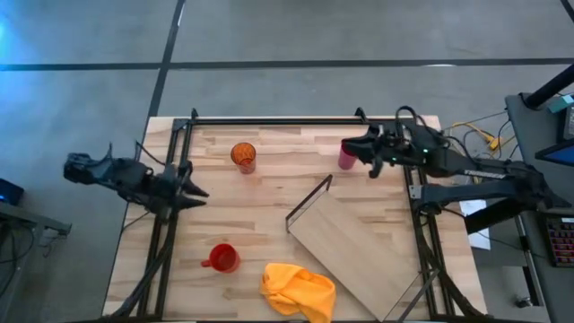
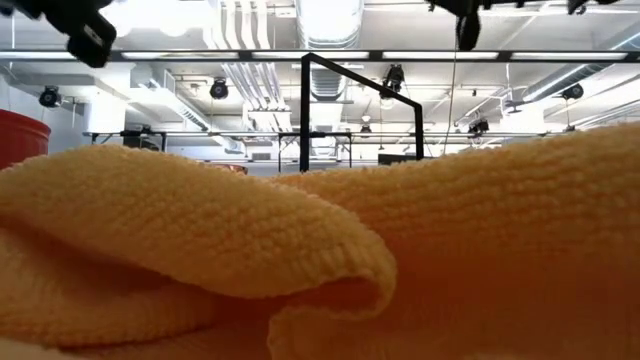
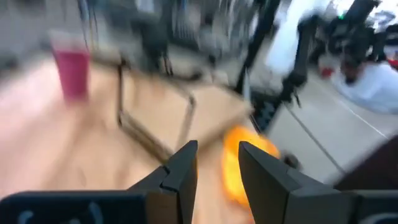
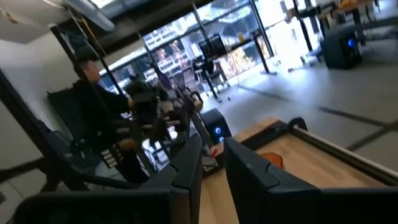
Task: Stack small to large cups/mugs on shelf
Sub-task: Put the orange mug on the shelf
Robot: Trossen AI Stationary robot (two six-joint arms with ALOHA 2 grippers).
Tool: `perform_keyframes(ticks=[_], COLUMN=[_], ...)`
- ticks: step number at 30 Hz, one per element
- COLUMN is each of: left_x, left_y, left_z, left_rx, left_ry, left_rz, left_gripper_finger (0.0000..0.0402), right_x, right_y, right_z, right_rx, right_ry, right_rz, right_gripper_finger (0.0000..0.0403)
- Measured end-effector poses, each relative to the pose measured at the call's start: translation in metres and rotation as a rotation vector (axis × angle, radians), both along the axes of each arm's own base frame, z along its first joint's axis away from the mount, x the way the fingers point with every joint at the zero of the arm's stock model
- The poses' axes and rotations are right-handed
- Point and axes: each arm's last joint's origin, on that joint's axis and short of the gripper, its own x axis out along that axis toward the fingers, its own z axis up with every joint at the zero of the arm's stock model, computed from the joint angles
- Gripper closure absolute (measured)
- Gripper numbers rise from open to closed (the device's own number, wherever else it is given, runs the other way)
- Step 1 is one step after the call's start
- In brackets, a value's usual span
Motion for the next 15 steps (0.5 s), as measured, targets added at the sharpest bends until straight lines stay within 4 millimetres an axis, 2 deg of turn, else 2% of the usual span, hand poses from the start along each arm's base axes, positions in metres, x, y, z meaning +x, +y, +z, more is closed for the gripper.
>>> perform_keyframes(ticks=[3, 6, 9, 15], left_x=[0.011, 0.025, 0.035, 0.071], left_y=[-0.009, -0.018, -0.023, -0.036], left_z=[0.021, 0.041, 0.060, 0.077], left_rx=[-0.142, -0.278, -0.326, -0.427], left_ry=[0.180, 0.257, 0.217, 0.098], left_rz=[-0.102, -0.192, -0.251, -0.282], left_gripper_finger=[0.0299, 0.0299, 0.0299, 0.0299], right_x=[0.013, 0.023, 0.031, 0.041], right_y=[-0.003, -0.005, -0.007, -0.009], right_z=[0.000, -0.002, -0.006, -0.016], right_rx=[0.010, 0.009, 0.023, 0.122], right_ry=[0.026, 0.055, 0.078, 0.112], right_rz=[0.001, 0.001, 0.001, 0.006], right_gripper_finger=[0.0339, 0.0339, 0.0339, 0.0339])
